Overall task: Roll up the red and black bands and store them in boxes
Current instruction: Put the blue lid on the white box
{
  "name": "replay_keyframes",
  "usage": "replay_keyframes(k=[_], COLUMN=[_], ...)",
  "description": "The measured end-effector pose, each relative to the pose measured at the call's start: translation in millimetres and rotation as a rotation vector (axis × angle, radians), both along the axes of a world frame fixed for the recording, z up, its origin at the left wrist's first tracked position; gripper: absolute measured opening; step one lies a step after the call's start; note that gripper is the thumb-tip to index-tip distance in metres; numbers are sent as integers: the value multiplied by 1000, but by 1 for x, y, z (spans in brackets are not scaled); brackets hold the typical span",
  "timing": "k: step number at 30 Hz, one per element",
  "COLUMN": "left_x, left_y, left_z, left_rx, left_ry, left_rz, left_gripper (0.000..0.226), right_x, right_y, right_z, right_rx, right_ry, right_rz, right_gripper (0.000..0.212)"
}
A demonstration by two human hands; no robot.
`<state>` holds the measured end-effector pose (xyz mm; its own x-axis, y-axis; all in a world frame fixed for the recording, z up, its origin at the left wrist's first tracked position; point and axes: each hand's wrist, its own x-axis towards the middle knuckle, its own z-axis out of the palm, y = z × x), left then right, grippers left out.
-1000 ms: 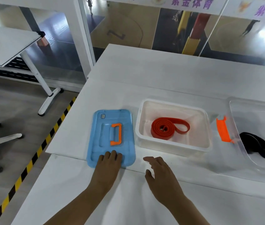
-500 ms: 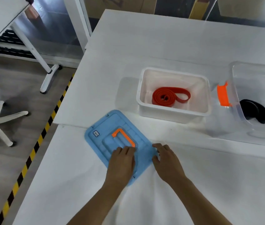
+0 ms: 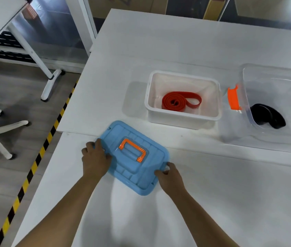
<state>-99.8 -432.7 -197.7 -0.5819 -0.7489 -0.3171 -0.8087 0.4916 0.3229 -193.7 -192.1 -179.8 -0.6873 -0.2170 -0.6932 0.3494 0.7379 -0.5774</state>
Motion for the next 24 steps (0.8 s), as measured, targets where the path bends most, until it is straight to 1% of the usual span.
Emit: replay_keyframes(k=[2, 4, 6, 8, 11, 15, 18, 20, 24], left_x=[8, 20, 31, 39, 44, 42, 26, 11, -27], left_y=[4, 8, 13, 16, 18, 17, 18, 19, 24], left_z=[5, 6, 6, 9, 22, 47, 71, 83, 102], left_rx=[65, 118, 148, 141, 119, 80, 80, 76, 147], left_ry=[9, 25, 70, 140, 253, 362, 423, 462, 577], left_rz=[143, 234, 309, 377, 464, 435, 431, 392, 329], left_gripper=[54, 45, 48, 54, 55, 46, 49, 50, 45], right_x=[-1, -3, -7, -11, -11, -7, -19, -34, -70], right_y=[-2, -2, -3, -7, -12, -13, -13, -10, -1], right_z=[0, -1, 5, 13, 29, 60, 87, 100, 124], right_rx=[-45, -79, -108, -144, -187, -252, -295, -316, -325], right_ry=[-21, -4, 22, 66, 141, 241, 301, 340, 428], right_rz=[-80, -122, -138, -142, -133, -144, -166, -205, -290], right_gripper=[57, 66, 68, 64, 64, 59, 60, 59, 54])
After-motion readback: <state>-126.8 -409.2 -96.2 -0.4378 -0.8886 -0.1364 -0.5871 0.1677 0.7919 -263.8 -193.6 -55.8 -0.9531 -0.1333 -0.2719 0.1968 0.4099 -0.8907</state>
